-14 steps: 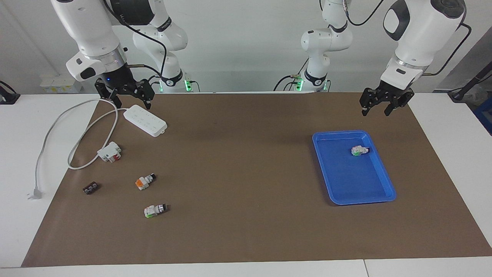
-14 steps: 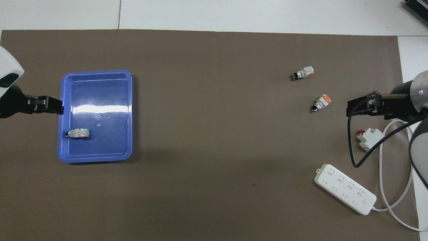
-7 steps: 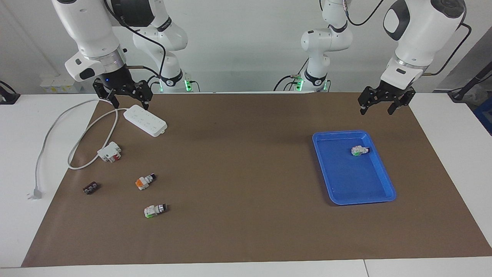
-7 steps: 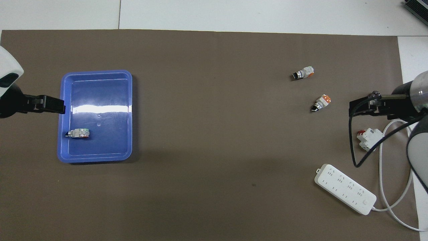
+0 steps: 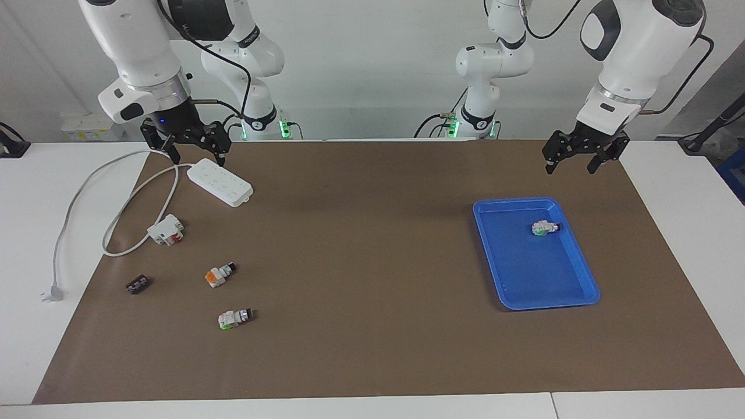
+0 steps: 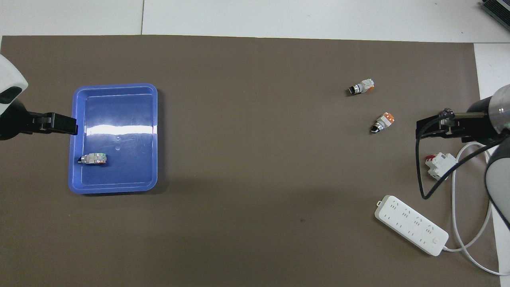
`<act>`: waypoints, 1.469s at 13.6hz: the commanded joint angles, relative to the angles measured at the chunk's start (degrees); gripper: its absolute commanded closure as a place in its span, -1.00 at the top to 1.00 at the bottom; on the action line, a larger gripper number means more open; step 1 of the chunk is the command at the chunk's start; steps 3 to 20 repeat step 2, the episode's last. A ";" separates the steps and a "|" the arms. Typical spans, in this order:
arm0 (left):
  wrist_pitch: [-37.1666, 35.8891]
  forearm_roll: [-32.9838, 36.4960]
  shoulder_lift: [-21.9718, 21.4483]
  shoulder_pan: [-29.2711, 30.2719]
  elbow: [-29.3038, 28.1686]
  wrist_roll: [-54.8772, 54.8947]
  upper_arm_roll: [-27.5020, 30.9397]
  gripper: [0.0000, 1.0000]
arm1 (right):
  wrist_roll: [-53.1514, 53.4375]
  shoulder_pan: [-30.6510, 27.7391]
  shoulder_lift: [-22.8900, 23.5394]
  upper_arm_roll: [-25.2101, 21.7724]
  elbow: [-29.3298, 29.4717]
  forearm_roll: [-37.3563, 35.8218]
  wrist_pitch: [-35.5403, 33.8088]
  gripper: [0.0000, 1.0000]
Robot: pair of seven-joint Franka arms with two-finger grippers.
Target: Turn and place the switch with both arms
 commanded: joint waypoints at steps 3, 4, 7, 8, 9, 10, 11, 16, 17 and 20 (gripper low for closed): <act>1.54 -0.62 -1.50 -0.54 -1.79 0.16 0.40 1.00 | -0.85 -0.27 -0.59 -0.07 -0.82 0.05 0.12 1.00; 1.54 -0.62 -1.50 -0.54 -1.79 0.16 0.40 1.00 | -0.85 -0.27 -0.59 -0.07 -0.82 0.05 0.12 1.00; 1.54 -0.62 -1.50 -0.54 -1.79 0.16 0.40 1.00 | -0.85 -0.27 -0.59 -0.07 -0.82 0.05 0.12 1.00; 1.54 -0.62 -1.50 -0.54 -1.79 0.16 0.40 1.00 | -0.85 -0.27 -0.59 -0.07 -0.82 0.05 0.12 1.00; 1.54 -0.62 -1.50 -0.54 -1.79 0.16 0.40 1.00 | -0.85 -0.27 -0.59 -0.07 -0.82 0.05 0.12 1.00; 1.54 -0.62 -1.50 -0.54 -1.79 0.16 0.40 1.00 | -0.85 -0.27 -0.59 -0.07 -0.82 0.05 0.12 1.00; 1.54 -0.62 -1.50 -0.54 -1.79 0.16 0.40 1.00 | -0.85 -0.27 -0.59 -0.07 -0.82 0.05 0.12 1.00; 1.54 -0.62 -1.50 -0.54 -1.79 0.16 0.40 1.00 | -0.85 -0.27 -0.59 -0.07 -0.82 0.05 0.12 1.00; 1.54 -0.62 -1.50 -0.54 -1.79 0.16 0.40 1.00 | -0.85 -0.27 -0.59 -0.07 -0.82 0.05 0.12 1.00; 1.54 -0.62 -1.50 -0.54 -1.79 0.16 0.40 1.00 | -0.85 -0.27 -0.59 -0.07 -0.82 0.05 0.12 1.00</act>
